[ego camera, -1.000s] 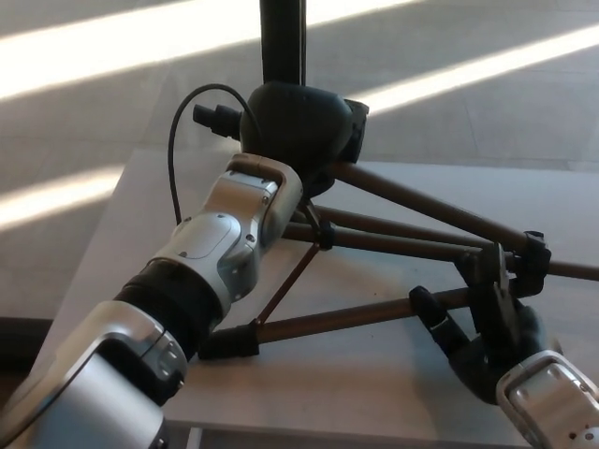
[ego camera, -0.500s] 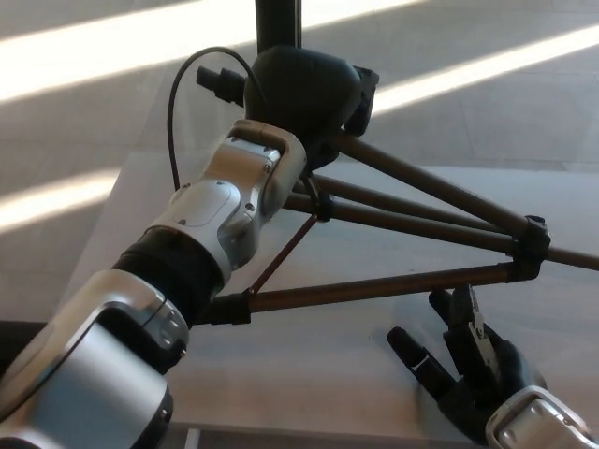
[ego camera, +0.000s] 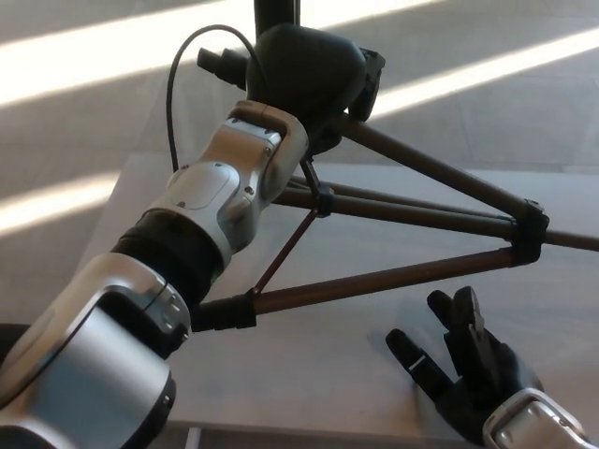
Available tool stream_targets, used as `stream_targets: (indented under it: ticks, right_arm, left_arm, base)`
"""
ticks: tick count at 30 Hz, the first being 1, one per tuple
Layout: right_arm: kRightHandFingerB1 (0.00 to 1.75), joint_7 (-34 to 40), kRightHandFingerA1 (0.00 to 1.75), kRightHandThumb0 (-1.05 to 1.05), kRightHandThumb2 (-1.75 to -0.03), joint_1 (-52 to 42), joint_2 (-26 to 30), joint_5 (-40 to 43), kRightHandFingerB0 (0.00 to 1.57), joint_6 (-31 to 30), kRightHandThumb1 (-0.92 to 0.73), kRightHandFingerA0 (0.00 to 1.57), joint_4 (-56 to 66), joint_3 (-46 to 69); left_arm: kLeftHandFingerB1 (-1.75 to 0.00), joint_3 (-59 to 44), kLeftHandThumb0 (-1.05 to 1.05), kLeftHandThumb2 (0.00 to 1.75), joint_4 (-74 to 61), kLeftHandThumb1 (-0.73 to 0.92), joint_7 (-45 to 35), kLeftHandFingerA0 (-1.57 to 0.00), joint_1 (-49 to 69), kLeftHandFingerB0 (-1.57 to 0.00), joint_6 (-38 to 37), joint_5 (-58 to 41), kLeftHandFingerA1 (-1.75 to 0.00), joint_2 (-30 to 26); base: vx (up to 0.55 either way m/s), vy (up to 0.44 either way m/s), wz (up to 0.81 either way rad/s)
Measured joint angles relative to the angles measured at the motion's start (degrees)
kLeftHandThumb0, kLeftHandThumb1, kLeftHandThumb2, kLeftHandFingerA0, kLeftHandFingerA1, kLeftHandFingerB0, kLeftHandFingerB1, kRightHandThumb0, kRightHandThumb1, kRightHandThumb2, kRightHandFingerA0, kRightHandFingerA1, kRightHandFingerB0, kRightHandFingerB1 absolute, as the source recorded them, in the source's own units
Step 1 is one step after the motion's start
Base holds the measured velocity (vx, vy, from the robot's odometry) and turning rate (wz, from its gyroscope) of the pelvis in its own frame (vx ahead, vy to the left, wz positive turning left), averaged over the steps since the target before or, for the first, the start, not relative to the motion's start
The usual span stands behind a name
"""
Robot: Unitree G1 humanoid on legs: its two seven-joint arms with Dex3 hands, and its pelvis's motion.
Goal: Use both hands of the robot to pick up the tripod lying in the middle of the desk and make it stand upright on the desk
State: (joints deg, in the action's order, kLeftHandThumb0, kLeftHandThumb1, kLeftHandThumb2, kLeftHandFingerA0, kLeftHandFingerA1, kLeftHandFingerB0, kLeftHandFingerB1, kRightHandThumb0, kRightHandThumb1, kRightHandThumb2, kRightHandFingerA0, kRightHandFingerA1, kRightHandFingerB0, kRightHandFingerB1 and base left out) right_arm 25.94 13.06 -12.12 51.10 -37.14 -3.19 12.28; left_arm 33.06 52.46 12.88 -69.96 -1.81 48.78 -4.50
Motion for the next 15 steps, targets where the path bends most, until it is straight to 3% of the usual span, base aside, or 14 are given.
stream_targets:
  ticks: [2, 3, 4, 5, 6, 7, 8, 9, 10, 11, 12, 13, 14, 15]
  right_arm:
    - [0.95, 0.0, 1.18, -0.9, -0.56, 1.15, -0.28, -0.01, 0.2, 0.58, -0.7, 0.14, -1.24, 0.77]
    - [0.78, -0.03, 0.89, -0.97, -0.87, 1.54, -0.38, -0.01, 0.17, 0.79, -0.46, 0.15, -1.61, 1.08]
    - [0.78, -0.13, 0.89, -0.97, -0.87, 2.07, -0.54, 0.0, 0.17, 1.03, -0.46, 0.15, -2.14, 1.52]
    - [0.73, -0.27, 0.72, -0.88, -1.02, 2.78, -0.83, 0.0, 0.16, 1.31, -0.48, 0.0, -2.94, 2.05]
    - [0.73, -0.37, 0.72, -0.88, -1.02, 3.42, -1.08, 0.0, 0.16, 1.47, -0.48, 0.0, -3.69, 2.51]
    - [0.83, -0.49, 0.94, -0.96, -0.57, 4.19, -1.3, -0.02, 0.0, 1.67, -0.68, 0.0, -4.62, 3.01]
    - [0.7, -0.57, 0.66, -0.98, -0.95, 4.66, -1.42, -0.04, 0.04, 1.8, -0.46, 0.01, -5.24, 3.35]
    - [0.7, -0.62, 0.66, -0.98, -0.95, 5.16, -1.54, -0.06, 0.04, 1.94, -0.46, 0.01, -5.85, 3.69]
    - [0.74, -0.66, 0.58, -1.03, -0.71, 5.7, -1.67, -0.1, 0.0, 2.18, -0.59, 0.0, -6.55, 4.03]
    - [0.59, -0.82, 0.37, -1.02, -0.62, 6.09, -1.65, -0.17, 0.0, 2.34, -0.63, 0.0, -7.12, 4.14]
    - [0.37, -1.12, 0.48, -1.05, -1.03, 6.55, -1.63, -0.31, 0.0, 2.55, -0.56, 0.0, -7.85, 4.23]
    - [0.32, -1.62, 0.45, -1.05, -1.03, 6.92, -1.53, -0.55, 0.0, 2.76, -0.56, 0.0, -8.5, 4.15]
    - [0.29, -2.2, 0.45, -1.05, -1.04, 7.32, -1.32, -0.82, 0.0, 2.88, -0.56, 0.0, -9.19, 3.98]
    - [0.29, -2.95, 0.45, -1.05, -1.04, 7.83, -1.0, -1.17, 0.0, 2.93, -0.56, 0.0, -10.0, 3.76]
  left_arm:
    - [-1.27, -0.01, -0.18, 0.93, -0.01, 0.58, 0.01, -0.92, 0.1, -0.75, -0.13, 0.0, -1.69, 0.25]
    - [-1.26, -0.02, -0.22, 0.99, -0.07, 0.59, 0.01, -0.91, 0.19, -0.8, -0.11, 0.0, -1.61, 0.39]
    - [-1.26, -0.03, -0.22, 0.99, -0.19, 0.59, 0.01, -0.91, 0.35, -0.8, -0.08, 0.03, -1.61, 0.48]
    - [-1.34, -0.07, -0.19, 0.99, -0.33, 0.6, 0.01, -0.95, 0.55, -0.74, -0.08, 0.05, -1.68, 0.59]
    - [-1.34, -0.08, -0.19, 0.99, -0.38, 0.6, 0.03, -0.95, 0.67, -0.74, -0.08, 0.06, -1.68, 0.68]
    - [-1.16, -0.08, -0.28, 1.09, -0.44, 0.53, 0.05, -1.19, 0.79, -0.93, -0.07, 0.12, -1.34, 0.76]
    - [-1.44, -0.08, -0.22, 1.0, -0.5, 0.6, 0.08, -0.91, 0.86, -0.75, -0.06, 0.16, -1.74, 0.78]
    - [-1.44, -0.09, -0.22, 1.0, -0.61, 0.6, 0.13, -0.91, 0.9, -0.75, -0.07, 0.2, -1.74, 0.83]
    - [-1.44, -0.15, -0.21, 1.05, -0.72, 0.57, 0.18, -0.91, 0.92, -0.73, -0.07, 0.2, -1.69, 0.89]
    - [-1.44, -0.28, -0.21, 1.03, -0.86, 0.58, 0.17, -0.9, 0.94, -0.75, -0.07, 0.19, -1.73, 0.97]
    - [-1.17, -0.4, -0.29, 1.09, -0.98, 0.55, 0.18, -1.19, 0.96, -0.93, -0.07, 0.21, -1.35, 1.03]
    - [-1.41, -0.49, -0.23, 0.95, -1.09, 0.62, 0.19, -0.9, 1.0, -0.75, -0.05, 0.23, -1.73, 1.05]
    - [-1.13, -0.52, -0.29, 1.09, -1.2, 0.55, 0.2, -1.18, 1.05, -0.9, -0.02, 0.27, -1.34, 1.05]
    - [-1.13, -0.59, -0.29, 1.09, -1.41, 0.55, 0.2, -1.18, 1.15, -0.9, -0.01, 0.28, -1.34, 1.05]
  base:
    - [0.0, 0.0, 0.0]
    - [0.0, 0.0, 0.0]
    - [0.0, 0.0, 0.0]
    - [0.0, 0.0, 0.0]
    - [0.0, 0.0, 0.0]
    - [0.0, 0.0, 0.0]
    - [0.0, 0.0, 0.0]
    - [0.0, 0.0, 0.0]
    - [0.0, 0.0, 0.0]
    - [0.0, 0.0, 0.0]
    - [0.0, 0.0, 0.0]
    - [0.0, 0.0, 0.0]
    - [0.0, 0.0, 0.0]
    - [0.0, 0.0, 0.0]
